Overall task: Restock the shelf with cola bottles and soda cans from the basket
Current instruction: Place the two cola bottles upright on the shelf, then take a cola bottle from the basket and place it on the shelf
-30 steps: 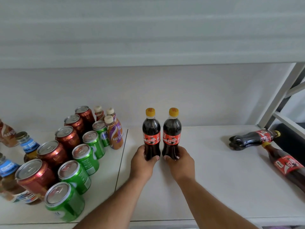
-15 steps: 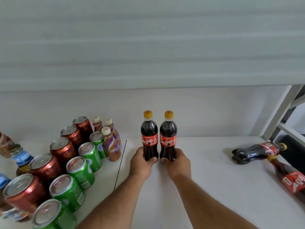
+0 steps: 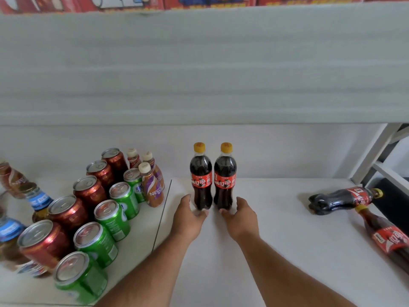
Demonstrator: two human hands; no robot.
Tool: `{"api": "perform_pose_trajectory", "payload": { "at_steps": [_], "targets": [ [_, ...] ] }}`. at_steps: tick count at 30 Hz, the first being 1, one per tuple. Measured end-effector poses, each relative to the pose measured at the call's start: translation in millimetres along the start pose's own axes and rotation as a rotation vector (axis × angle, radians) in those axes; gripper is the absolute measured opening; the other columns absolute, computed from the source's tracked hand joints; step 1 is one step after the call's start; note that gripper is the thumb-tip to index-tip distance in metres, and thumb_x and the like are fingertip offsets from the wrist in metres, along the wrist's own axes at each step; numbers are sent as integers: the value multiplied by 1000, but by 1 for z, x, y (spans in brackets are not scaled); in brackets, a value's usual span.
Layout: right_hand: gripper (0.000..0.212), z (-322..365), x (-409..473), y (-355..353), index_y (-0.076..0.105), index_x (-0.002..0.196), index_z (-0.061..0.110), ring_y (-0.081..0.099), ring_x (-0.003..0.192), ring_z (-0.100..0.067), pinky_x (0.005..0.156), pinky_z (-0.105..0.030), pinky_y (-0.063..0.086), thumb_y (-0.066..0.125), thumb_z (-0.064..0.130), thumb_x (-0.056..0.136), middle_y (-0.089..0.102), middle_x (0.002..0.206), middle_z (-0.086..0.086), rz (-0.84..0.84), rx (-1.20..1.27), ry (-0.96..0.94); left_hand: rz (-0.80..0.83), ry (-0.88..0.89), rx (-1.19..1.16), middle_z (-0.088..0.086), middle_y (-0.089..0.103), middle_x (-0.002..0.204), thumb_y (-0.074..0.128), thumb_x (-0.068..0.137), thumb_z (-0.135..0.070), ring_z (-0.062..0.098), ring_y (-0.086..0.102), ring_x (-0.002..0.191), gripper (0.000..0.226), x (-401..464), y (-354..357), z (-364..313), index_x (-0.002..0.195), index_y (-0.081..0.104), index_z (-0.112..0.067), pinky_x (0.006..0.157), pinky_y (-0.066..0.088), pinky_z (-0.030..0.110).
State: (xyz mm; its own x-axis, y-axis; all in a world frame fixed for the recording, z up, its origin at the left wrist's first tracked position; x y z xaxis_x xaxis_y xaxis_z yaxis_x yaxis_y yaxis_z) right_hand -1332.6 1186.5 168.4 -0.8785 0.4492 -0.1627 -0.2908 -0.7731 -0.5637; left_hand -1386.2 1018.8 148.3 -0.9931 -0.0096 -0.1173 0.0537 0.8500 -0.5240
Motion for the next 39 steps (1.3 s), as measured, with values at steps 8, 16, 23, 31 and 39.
{"api": "perform_pose_trajectory", "payload": {
  "at_steps": [8,16,23,31,39],
  "targets": [
    [72,12,-63,-26,41,158,21,36,151,-26,122,-41,35,57,58,99,48,159,-2,154,-449,-122,142,43,479,4,18,175,63,98,-54,24,19,161,79,-61,-56,2,164,31,-23,127,28,42],
    [82,39,-114,-25,19,167,25,-1,163,-26,132,-44,12,42,68,101,9,176,-1,357,-768,-389,181,96,631,0,8,177,56,100,-57,20,9,163,80,-128,-100,-8,166,23,-26,128,23,41],
    [82,49,-161,-20,17,168,27,-8,163,-27,130,-44,6,38,69,101,1,177,-2,453,-856,-672,40,-20,670,2,9,177,52,103,-55,24,11,162,76,-217,-125,-2,166,23,-26,127,25,45],
    [81,40,-257,-10,16,168,22,2,163,-21,129,-37,9,41,64,103,6,177,-2,722,-796,-981,-100,-304,673,5,28,171,56,100,-55,26,31,156,75,-350,-136,34,164,29,-26,122,33,42],
    [80,40,-372,30,26,165,19,17,160,-26,127,-41,24,52,59,101,17,175,-6,960,-718,-1205,-260,-616,622,5,19,175,53,100,-59,26,23,159,80,-489,-176,79,166,25,-25,126,29,44]
  ]
}}
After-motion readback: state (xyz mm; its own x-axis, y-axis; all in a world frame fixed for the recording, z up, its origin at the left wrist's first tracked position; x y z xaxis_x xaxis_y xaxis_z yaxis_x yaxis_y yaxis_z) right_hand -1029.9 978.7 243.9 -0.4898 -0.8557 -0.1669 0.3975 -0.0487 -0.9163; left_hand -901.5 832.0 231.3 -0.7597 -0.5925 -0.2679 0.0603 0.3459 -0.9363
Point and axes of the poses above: each hand's wrist, its own x-axis towards the middle knuckle, its own y-axis out of the palm, z = x × y, the point moved 3 cm from there along x, towards the middle knuckle
